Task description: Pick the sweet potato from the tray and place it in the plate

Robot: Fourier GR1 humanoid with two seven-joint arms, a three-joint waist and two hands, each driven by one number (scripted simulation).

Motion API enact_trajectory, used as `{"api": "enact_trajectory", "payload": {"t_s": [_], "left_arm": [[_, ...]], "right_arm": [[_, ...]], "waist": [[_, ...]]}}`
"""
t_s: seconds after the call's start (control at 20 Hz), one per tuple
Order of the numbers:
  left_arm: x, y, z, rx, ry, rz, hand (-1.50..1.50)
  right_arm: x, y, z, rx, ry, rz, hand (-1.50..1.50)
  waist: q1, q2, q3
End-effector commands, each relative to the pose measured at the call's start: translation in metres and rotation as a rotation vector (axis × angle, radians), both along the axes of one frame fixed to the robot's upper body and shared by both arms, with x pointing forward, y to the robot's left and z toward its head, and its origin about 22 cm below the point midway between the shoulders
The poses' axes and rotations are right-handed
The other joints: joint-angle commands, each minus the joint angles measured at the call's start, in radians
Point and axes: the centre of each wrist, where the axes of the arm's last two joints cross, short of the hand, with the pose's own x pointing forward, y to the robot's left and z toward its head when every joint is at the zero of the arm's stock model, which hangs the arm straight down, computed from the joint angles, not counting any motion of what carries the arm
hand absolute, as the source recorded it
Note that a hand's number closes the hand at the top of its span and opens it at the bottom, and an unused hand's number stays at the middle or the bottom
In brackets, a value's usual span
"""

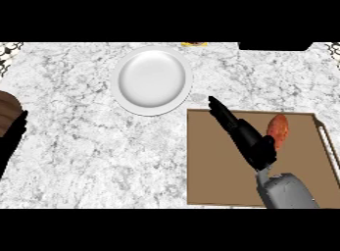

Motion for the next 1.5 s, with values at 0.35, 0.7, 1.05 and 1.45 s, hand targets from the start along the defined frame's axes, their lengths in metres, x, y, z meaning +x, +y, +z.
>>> {"api": "enact_trajectory", "payload": {"t_s": [0.35, 0.7, 1.05, 1.45], "left_arm": [[0.013, -0.057, -0.007, -0.281, -0.193, -0.095, 0.0], [0.013, -0.081, -0.028, -0.365, -0.223, -0.149, 0.0], [0.011, -0.073, -0.026, -0.376, -0.215, -0.121, 0.0], [0.013, -0.06, -0.032, -0.357, -0.211, -0.082, 0.0]], "right_arm": [[0.035, -0.131, 0.014, -0.391, -0.097, -0.918, 1.5], [0.046, -0.026, -0.026, -0.225, -0.266, -1.316, -1.5], [0.023, -0.023, -0.034, -0.368, -0.265, -1.449, -1.5], [0.023, -0.034, -0.022, -0.7, 0.116, -1.322, -1.5]], "waist": [[-0.042, -0.009, -0.017], [0.003, -0.007, 0.009], [-0.024, -0.021, 0.008], [-0.04, -0.025, 0.003]]}}
